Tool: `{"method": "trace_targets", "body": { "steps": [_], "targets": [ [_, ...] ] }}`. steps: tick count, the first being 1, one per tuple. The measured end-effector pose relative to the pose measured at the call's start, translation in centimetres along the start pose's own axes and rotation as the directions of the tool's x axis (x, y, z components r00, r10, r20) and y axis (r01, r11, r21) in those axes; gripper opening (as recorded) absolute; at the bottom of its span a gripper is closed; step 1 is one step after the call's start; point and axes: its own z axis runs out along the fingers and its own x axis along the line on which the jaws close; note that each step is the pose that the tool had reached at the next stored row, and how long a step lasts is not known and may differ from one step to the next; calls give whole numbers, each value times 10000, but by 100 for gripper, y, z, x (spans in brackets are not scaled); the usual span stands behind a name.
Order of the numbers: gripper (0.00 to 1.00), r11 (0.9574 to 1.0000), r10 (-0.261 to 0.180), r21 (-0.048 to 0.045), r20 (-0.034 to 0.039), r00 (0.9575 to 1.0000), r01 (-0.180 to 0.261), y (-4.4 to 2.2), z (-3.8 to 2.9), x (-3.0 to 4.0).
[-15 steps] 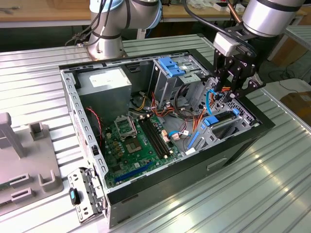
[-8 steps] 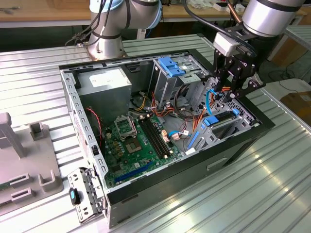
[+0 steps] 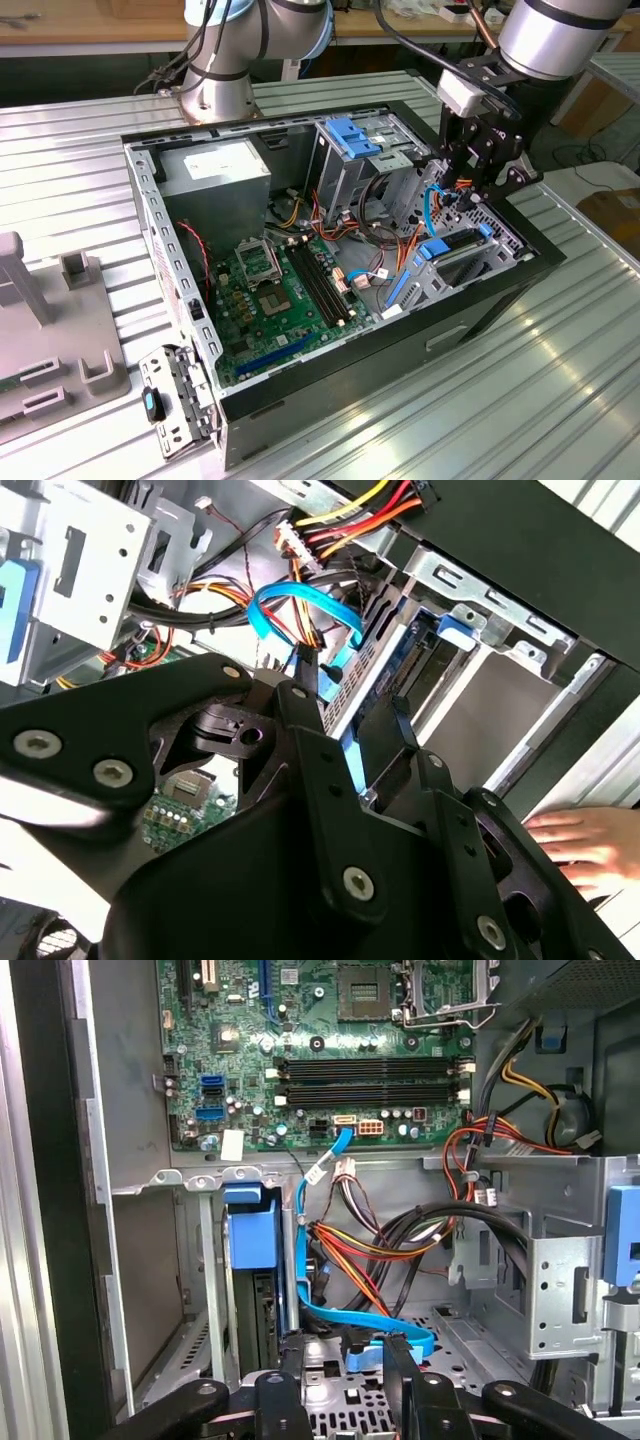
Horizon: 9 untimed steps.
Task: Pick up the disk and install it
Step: 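Insert the first disk wire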
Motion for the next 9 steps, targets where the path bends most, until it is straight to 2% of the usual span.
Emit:
{"method": "trace_targets", "body": {
  "steps": [3,9],
  "targets": [
    [44,9993,385,8,-33,9993,-385,4,41,2],
    [43,9992,391,8,-31,9992,-391,4,43,2]
  ]
}}
